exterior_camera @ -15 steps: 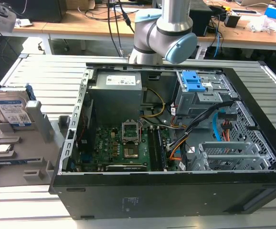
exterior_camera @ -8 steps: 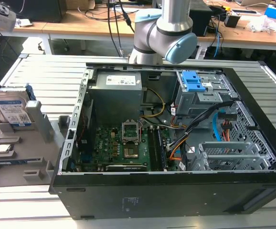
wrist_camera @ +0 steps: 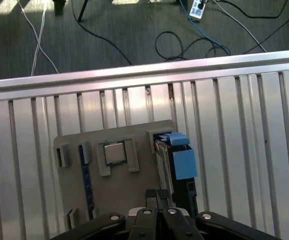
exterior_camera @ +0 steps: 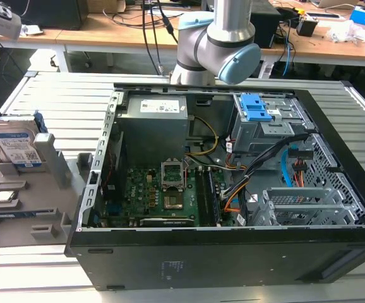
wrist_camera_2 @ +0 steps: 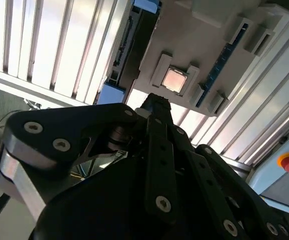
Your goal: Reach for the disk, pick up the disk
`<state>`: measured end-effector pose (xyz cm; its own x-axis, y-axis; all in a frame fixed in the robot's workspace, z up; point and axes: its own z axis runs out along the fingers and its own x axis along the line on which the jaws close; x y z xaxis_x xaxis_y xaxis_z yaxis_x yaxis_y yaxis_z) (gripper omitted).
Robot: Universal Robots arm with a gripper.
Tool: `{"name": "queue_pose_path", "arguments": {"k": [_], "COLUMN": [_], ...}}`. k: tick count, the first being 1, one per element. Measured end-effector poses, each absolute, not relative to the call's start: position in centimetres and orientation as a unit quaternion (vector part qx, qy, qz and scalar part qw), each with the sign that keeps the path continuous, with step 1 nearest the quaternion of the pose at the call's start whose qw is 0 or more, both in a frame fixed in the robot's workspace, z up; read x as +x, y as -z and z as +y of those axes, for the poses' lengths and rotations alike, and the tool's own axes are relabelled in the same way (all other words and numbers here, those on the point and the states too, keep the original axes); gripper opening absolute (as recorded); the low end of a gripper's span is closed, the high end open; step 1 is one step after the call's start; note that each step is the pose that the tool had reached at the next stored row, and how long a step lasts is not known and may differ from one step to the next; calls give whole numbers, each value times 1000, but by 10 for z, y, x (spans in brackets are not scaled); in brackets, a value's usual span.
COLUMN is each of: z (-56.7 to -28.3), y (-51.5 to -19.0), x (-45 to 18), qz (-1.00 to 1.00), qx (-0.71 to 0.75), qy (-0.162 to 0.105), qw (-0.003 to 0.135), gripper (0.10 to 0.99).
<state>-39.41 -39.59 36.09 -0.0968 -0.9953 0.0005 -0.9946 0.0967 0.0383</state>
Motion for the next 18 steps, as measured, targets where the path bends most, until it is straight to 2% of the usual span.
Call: {"name": "queue_pose_path", "arguments": {"k": [18], "z": [-396], "y": [-361], "x": [-394], "qz": [-702], "qx": [712], "qy": [13], "qw": [14], "gripper": [106]}}
